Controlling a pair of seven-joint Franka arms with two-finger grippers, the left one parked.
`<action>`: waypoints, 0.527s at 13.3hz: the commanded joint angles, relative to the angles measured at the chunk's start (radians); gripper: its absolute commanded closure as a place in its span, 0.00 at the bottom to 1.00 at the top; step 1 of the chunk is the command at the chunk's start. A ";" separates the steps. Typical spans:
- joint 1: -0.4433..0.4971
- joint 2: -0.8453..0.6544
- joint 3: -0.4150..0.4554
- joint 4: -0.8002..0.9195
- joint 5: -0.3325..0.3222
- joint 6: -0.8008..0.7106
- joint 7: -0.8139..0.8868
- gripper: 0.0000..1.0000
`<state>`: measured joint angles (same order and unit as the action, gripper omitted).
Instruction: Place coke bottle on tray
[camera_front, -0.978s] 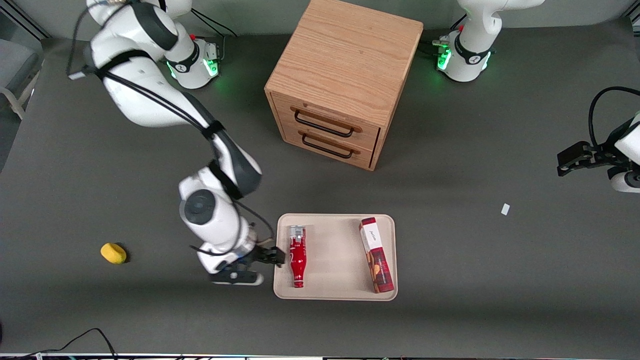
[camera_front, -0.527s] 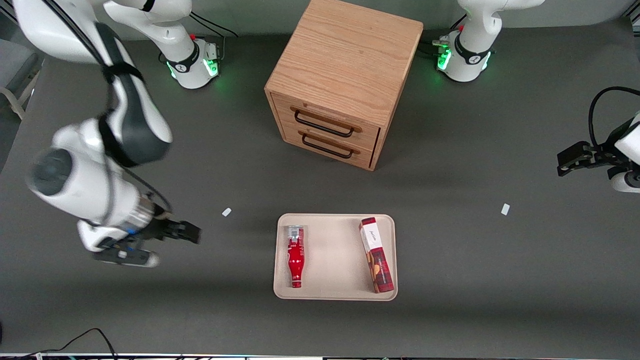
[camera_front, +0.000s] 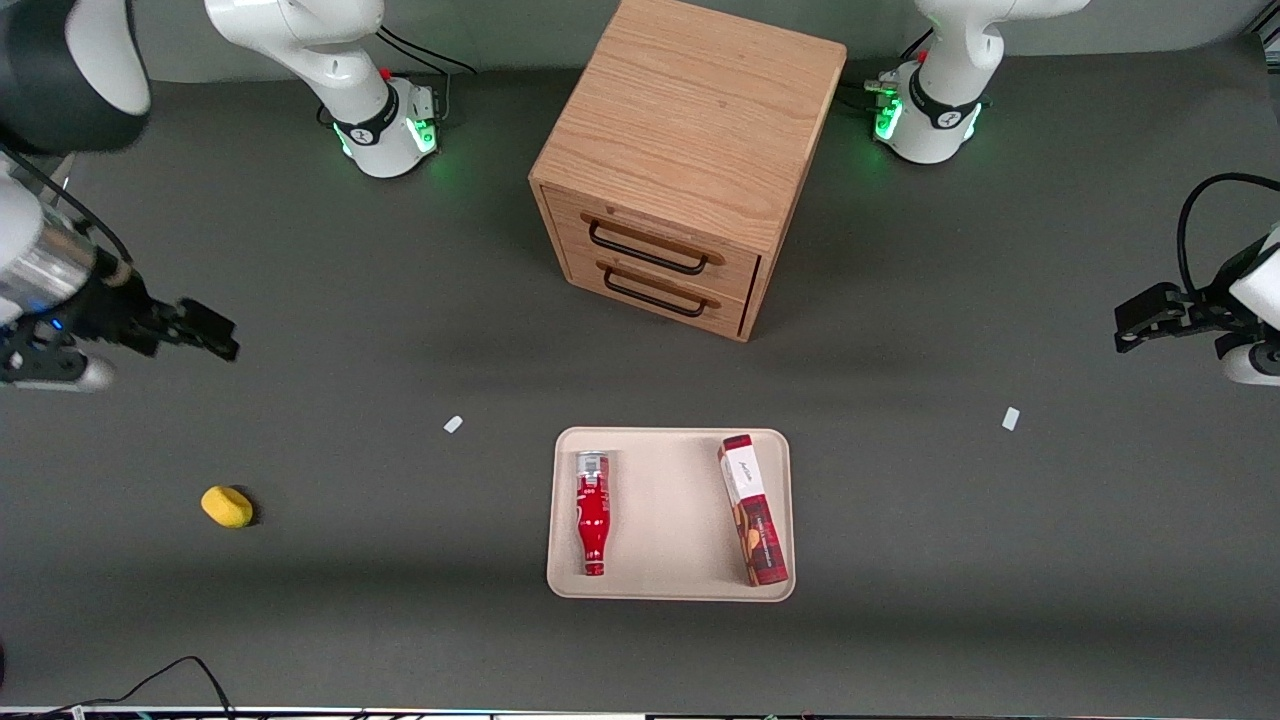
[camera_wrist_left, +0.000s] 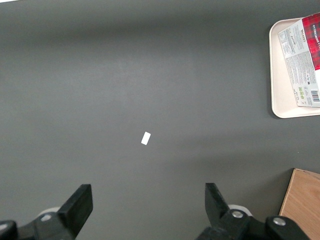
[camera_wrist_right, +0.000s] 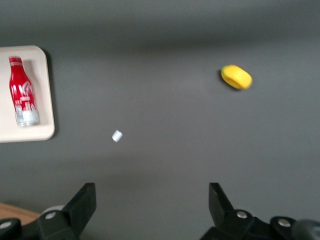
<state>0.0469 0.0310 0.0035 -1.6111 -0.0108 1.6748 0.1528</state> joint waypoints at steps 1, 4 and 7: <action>0.007 -0.081 -0.030 -0.055 0.028 -0.013 -0.038 0.00; 0.007 -0.099 -0.034 -0.050 0.028 -0.035 -0.032 0.00; 0.007 -0.097 -0.036 -0.049 0.028 -0.038 -0.036 0.00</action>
<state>0.0469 -0.0464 -0.0191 -1.6383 -0.0086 1.6430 0.1383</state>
